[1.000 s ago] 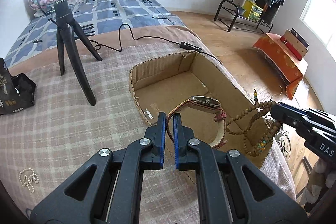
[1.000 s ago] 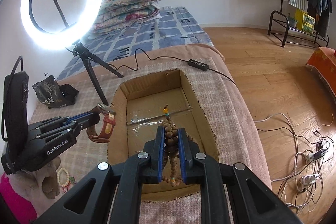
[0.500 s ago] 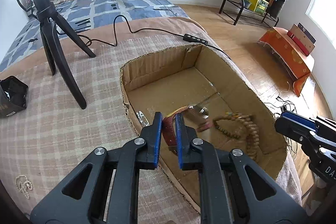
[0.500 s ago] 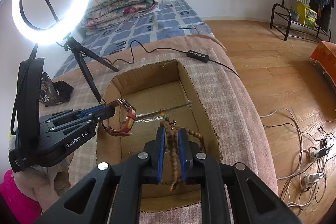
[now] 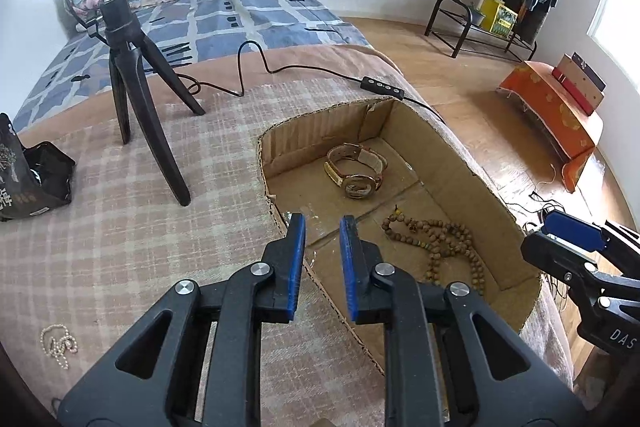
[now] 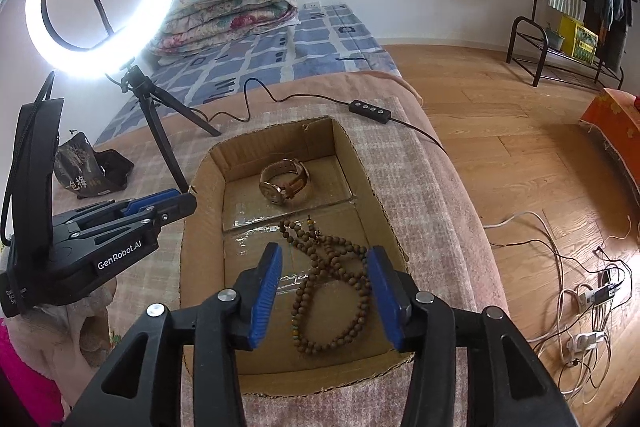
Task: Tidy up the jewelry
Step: 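Withdraw both open tools from the box back over the blanket, then move the left tool toward the blue bangle while the right tool approaches the cream bead bracelet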
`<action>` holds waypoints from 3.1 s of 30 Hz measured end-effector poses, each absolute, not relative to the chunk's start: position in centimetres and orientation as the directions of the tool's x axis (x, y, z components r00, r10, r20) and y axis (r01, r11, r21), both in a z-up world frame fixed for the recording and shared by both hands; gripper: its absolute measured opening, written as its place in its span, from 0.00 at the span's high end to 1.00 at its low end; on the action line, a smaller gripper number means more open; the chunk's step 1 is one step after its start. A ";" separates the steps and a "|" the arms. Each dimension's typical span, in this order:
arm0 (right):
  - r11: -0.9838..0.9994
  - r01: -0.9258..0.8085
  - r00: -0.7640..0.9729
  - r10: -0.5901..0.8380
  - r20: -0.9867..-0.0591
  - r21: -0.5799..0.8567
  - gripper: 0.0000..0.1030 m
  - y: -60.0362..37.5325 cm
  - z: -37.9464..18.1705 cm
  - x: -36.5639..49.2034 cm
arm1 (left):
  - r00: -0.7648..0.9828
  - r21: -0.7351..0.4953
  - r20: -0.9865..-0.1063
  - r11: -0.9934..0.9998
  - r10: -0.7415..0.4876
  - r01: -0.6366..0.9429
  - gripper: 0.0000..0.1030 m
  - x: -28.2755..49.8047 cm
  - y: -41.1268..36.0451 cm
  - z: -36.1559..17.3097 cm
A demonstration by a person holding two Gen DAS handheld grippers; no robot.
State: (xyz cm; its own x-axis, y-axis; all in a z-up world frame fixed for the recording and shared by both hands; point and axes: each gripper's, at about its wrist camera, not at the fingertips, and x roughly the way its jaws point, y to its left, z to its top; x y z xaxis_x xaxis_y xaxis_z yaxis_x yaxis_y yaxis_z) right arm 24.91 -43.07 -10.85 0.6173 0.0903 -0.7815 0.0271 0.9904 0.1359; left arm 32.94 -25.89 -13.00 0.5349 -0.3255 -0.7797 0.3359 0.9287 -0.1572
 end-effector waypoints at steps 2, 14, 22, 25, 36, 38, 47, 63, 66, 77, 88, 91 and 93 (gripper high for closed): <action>0.991 0.027 0.622 0.086 -0.778 0.131 0.46 -42.9 -10.5 24.6 | 0.540 -0.157 -0.776 0.929 -0.326 0.335 0.85 32.6 -25.5 -12.4; 0.993 0.025 0.649 0.074 -0.757 0.118 0.34 -41.7 -8.3 21.8 | 0.588 -0.145 -0.746 0.938 -0.312 0.315 0.85 29.7 -21.9 -8.5; 0.989 0.022 0.689 0.092 -0.719 0.148 0.19 -40.0 -6.2 19.6 | 0.621 -0.142 -0.721 0.944 -0.305 0.299 0.84 27.3 -18.0 -5.7; 0.986 0.010 0.703 0.112 -0.702 0.167 0.17 -39.0 -5.5 18.8 | 0.635 -0.140 -0.711 0.946 -0.302 0.293 0.72 26.1 -16.2 -4.6; 0.959 -0.055 0.746 0.225 -0.626 0.278 0.10 -34.5 -4.8 16.9 | 0.679 -0.108 -0.689 0.962 -0.254 0.250 0.63 21.4 -7.8 -2.1; 0.964 -0.074 0.748 0.224 -0.624 0.257 0.08 -33.3 -4.9 16.9 | 0.683 -0.106 -0.690 0.967 -0.240 0.232 0.63 20.5 -6.0 -2.1; 0.959 -0.188 0.708 0.282 -0.648 0.212 0.00 -27.8 -5.8 16.6 | 0.671 -0.093 -0.721 0.984 -0.174 0.154 0.63 17.4 1.4 -3.9; 0.916 -0.310 0.489 0.385 -0.783 0.256 0.05 -20.8 -10.6 19.8 | 0.531 -0.159 -0.835 0.987 -0.145 0.019 0.63 16.8 10.0 -11.4; 0.903 -0.336 0.446 0.402 -0.800 0.267 0.09 -19.4 -11.7 20.3 | 0.506 -0.162 -0.850 0.987 -0.146 0.013 0.63 16.9 10.5 -12.6; 0.889 -0.403 0.340 0.367 -0.866 0.218 0.24 -15.8 -15.5 21.2 | 0.422 -0.164 -0.894 0.986 -0.154 0.012 0.63 17.3 10.6 -16.7; 0.886 -0.423 0.293 0.332 -0.897 0.190 0.35 -15.2 -18.6 21.5 | 0.411 -0.198 -0.890 0.979 -0.197 0.040 0.55 17.6 8.7 -18.7; 0.883 -0.426 0.286 0.338 -0.897 0.197 0.35 -15.1 -18.9 21.6 | 0.412 -0.218 -0.887 0.976 -0.208 0.025 0.32 17.8 8.4 -19.0; 0.883 -0.421 0.283 0.345 -0.895 0.207 0.35 -15.1 -19.0 21.8 | 0.398 -0.238 -0.891 0.971 -0.220 0.004 0.31 18.2 8.4 -19.4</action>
State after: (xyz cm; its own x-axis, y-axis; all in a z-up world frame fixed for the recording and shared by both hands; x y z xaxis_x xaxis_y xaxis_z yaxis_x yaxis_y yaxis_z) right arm 21.78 -15.12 -18.97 0.2827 0.3449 -0.8950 -0.4215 0.8829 0.2071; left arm 18.15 8.44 -19.38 0.3983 -0.2198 -0.8905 0.0035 0.9712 -0.2381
